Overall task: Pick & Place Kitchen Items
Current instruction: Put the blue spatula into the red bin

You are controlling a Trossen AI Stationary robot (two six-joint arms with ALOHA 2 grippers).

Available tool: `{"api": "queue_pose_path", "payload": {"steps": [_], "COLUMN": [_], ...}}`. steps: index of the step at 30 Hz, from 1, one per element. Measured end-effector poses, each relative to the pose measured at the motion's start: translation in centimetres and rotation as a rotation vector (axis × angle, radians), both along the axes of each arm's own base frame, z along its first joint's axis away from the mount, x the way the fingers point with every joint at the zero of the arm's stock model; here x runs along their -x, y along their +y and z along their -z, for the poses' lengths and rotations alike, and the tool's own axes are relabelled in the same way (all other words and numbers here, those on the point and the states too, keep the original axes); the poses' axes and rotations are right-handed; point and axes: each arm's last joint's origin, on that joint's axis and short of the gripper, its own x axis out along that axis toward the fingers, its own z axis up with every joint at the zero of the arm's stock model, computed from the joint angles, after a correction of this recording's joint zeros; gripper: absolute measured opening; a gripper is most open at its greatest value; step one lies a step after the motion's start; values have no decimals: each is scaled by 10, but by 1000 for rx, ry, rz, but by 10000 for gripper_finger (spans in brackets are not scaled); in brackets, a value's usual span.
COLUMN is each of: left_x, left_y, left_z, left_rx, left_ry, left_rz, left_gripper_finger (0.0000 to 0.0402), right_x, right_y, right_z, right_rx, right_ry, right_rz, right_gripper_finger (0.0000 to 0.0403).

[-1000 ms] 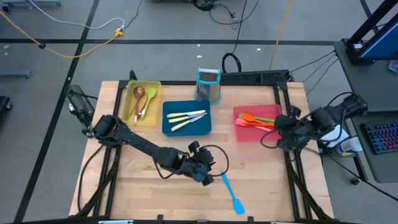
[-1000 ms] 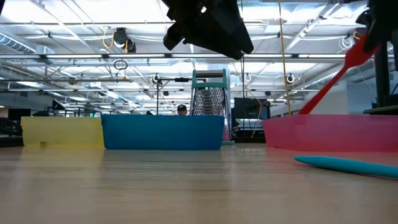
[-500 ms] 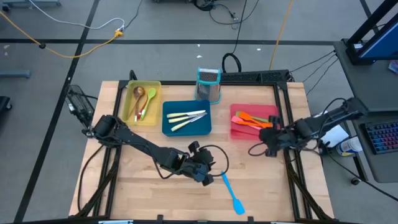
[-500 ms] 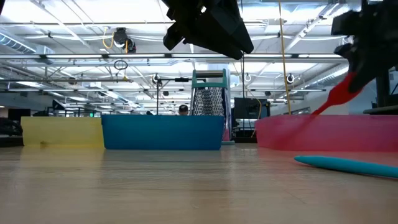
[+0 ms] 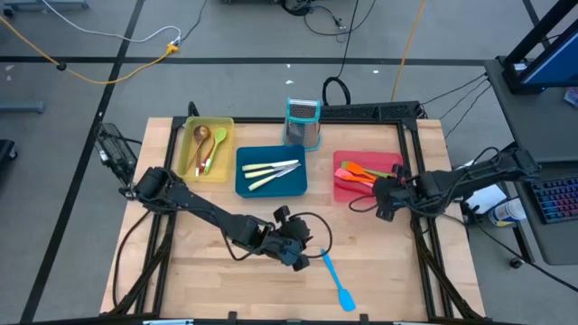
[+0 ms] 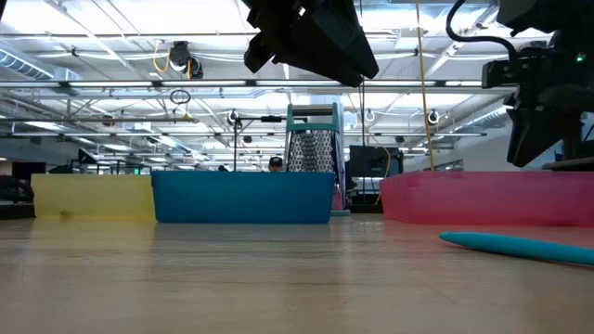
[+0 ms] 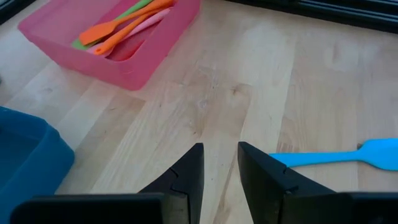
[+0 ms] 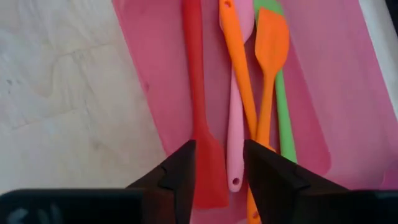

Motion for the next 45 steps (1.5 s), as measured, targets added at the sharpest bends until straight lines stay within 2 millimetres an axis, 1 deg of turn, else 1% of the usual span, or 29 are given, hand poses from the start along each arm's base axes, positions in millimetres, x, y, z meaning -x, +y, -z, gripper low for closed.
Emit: {"api": "queue_pose_path", "payload": {"steps": [4, 9, 13, 18, 21, 23, 27, 30, 34, 36, 39, 42, 45], "left_x": [0, 0, 0, 0, 0, -1, -1, -1, -1, -2, -4, -7, -15], "left_y": [0, 0, 0, 0, -1, -2, -2, -2, -2, -1, 3, 8, 7], "left_z": [0, 0, 0, 0, 1, 1, 2, 2, 2, 2, 2, 1, 7], "left_rx": [0, 0, -12, -86, -87, -71, -61, -74, -57, -54, -112, -185, -170], "left_ry": [0, 0, 4, 33, 60, 78, 103, 106, 107, 102, 106, 112, 68], "left_rz": [0, 0, 9, 86, 170, 239, 351, 366, 369, 378, 419, 499, 603], "left_gripper_finger": [102, 102, 102, 102, 102, 102, 102, 102, 102, 102, 102, 102, 102], "right_x": [-2, -13, -27, -46, -53, -56, -58, -57, -54, -48, -35, -22, -15], "right_y": [0, 2, 5, 10, 13, 16, 22, 29, 47, 56, 64, 65, 64], "right_z": [0, -4, -12, -28, -38, -42, -43, -31, -7, 9, 32, 48, 57], "right_rx": [-6, -17, -16, -29, -126, -201, -324, -336, -395, -422, -434, -392, -355], "right_ry": [-19, -128, -272, -514, -647, -704, -720, -720, -824, -883, -967, -1076, -1113], "right_rz": [4, -33, -100, -153, -171, -201, -250, -289, -379, -444, -518, -472, -396], "right_gripper_finger": [138, 133, 131, 132, 130, 130, 132, 130, 128, 128, 126, 124, 122]}}
